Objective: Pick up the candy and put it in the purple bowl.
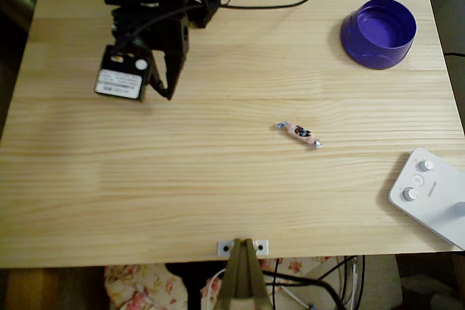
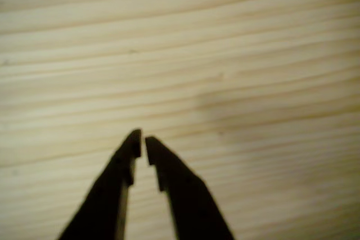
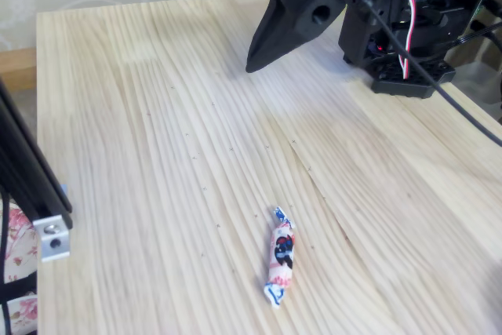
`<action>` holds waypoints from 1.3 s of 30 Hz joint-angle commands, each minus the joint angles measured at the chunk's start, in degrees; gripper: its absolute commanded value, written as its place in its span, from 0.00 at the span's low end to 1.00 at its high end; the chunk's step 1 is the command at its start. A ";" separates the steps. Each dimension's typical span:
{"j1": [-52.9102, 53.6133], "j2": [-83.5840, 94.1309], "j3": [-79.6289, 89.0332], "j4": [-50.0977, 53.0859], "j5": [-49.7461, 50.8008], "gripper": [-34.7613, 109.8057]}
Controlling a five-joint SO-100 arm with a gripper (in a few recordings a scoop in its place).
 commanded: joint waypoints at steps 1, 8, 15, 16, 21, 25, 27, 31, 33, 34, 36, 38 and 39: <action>0.62 -0.97 -4.13 0.26 0.00 0.23; -0.44 -12.48 -16.35 -1.14 1.58 0.23; -2.99 -22.76 -28.48 -2.20 1.41 0.23; -3.78 -24.17 -29.97 -1.85 1.58 0.23; -7.56 -28.74 -35.51 -0.26 3.60 0.23; -9.49 -31.73 -38.23 -1.14 1.67 0.23; -10.55 -32.43 -38.85 -2.64 0.26 0.23; -13.62 -35.33 -40.78 -3.43 -8.09 0.23; -15.56 -36.91 -40.96 -3.78 -13.01 0.23; -16.26 -37.53 -41.13 -3.96 -13.10 0.23; -17.93 -39.99 -42.63 -3.78 -13.10 0.23; -19.42 -43.07 -44.91 -3.25 -13.10 0.23; -19.78 -45.09 -46.67 -2.11 -13.10 0.23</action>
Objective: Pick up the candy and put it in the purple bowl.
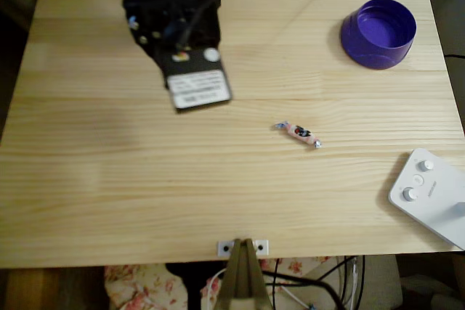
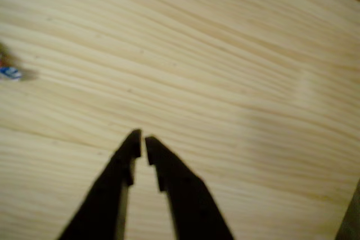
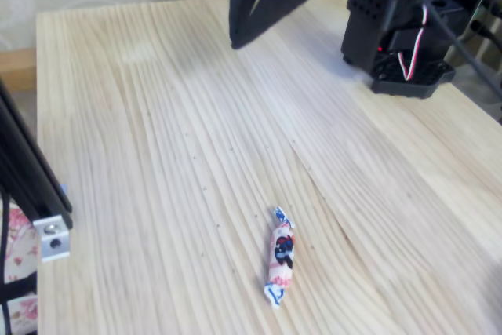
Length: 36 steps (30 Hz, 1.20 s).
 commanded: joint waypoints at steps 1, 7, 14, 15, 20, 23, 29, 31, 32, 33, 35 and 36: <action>-2.64 -5.01 -10.63 2.20 -1.41 0.23; -6.50 -14.24 -16.87 5.45 -13.18 0.23; -11.78 -20.04 -17.40 0.35 -11.95 0.23; -12.92 -21.09 -18.02 -0.35 -11.78 0.23; -17.58 -28.13 -23.03 -3.52 -11.16 0.23; -19.25 -31.99 -26.02 -4.92 -11.07 0.23; -22.68 -36.65 -31.03 -5.01 -8.70 0.24; -23.99 -37.79 -31.82 -4.83 -8.00 0.25; -24.43 -38.23 -32.08 -4.57 -7.73 0.26; -24.87 -38.50 -32.17 -4.48 -7.29 0.26; -25.75 -38.94 -32.17 -3.96 -6.15 0.27; -26.28 -39.20 -32.17 -3.69 -5.80 0.28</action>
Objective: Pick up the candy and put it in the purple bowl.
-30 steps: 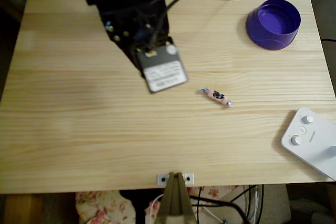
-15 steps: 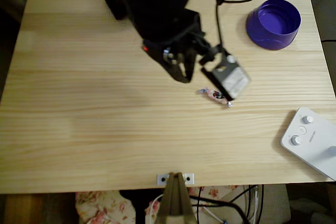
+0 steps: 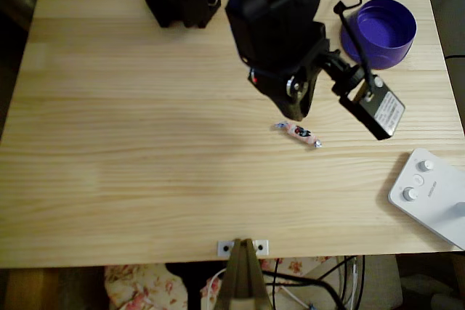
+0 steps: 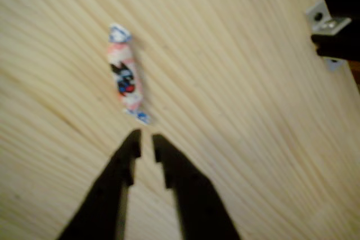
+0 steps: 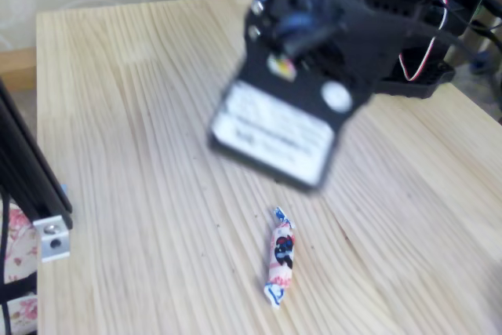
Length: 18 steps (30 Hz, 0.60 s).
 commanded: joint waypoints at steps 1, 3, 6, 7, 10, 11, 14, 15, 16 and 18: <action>-2.37 1.05 -5.45 0.97 1.05 0.29; -3.43 0.18 -5.54 1.14 1.93 0.30; -4.48 -1.85 -6.06 1.14 2.20 0.33; -4.83 -2.55 -6.42 1.14 2.20 0.36; -5.27 -4.39 -8.17 1.14 2.46 0.38; -5.54 -5.10 -8.79 1.14 2.72 0.38; -6.33 -7.21 -10.72 0.97 3.60 0.38; -6.50 -8.00 -11.34 0.79 3.96 0.38; -6.59 -8.70 -11.95 0.70 4.48 0.38; -6.77 -10.02 -12.83 0.70 5.36 0.38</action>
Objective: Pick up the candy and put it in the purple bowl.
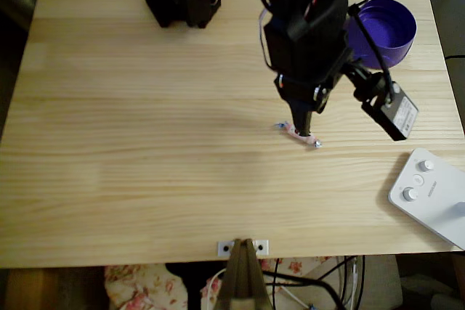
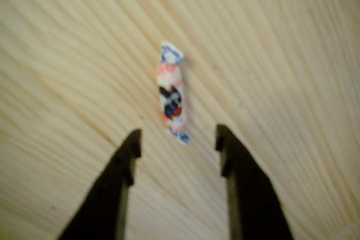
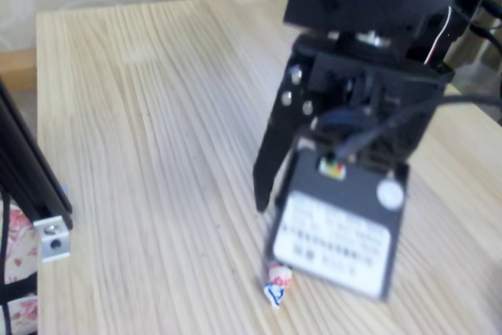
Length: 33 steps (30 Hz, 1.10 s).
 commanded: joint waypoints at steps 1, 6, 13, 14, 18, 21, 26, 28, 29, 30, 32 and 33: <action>-1.32 0.35 -6.15 0.18 1.41 0.38; -0.35 -1.23 -4.04 -0.18 4.04 0.38; 1.41 -2.72 -0.53 -3.43 4.04 0.38; 1.49 -3.16 -0.53 -3.78 4.04 0.38; 1.67 -4.39 -0.09 -4.83 4.22 0.38; 1.49 -4.75 0.44 -4.92 4.75 0.38; 1.23 -4.83 1.93 -5.01 5.01 0.38; 0.88 -4.83 2.29 -5.01 5.19 0.38; 0.53 -5.01 2.20 -5.01 5.54 0.38; 0.18 -5.19 2.02 -4.83 5.98 0.38; -0.62 -6.06 1.58 -4.75 6.59 0.38; -0.79 -6.59 1.41 -4.75 6.86 0.38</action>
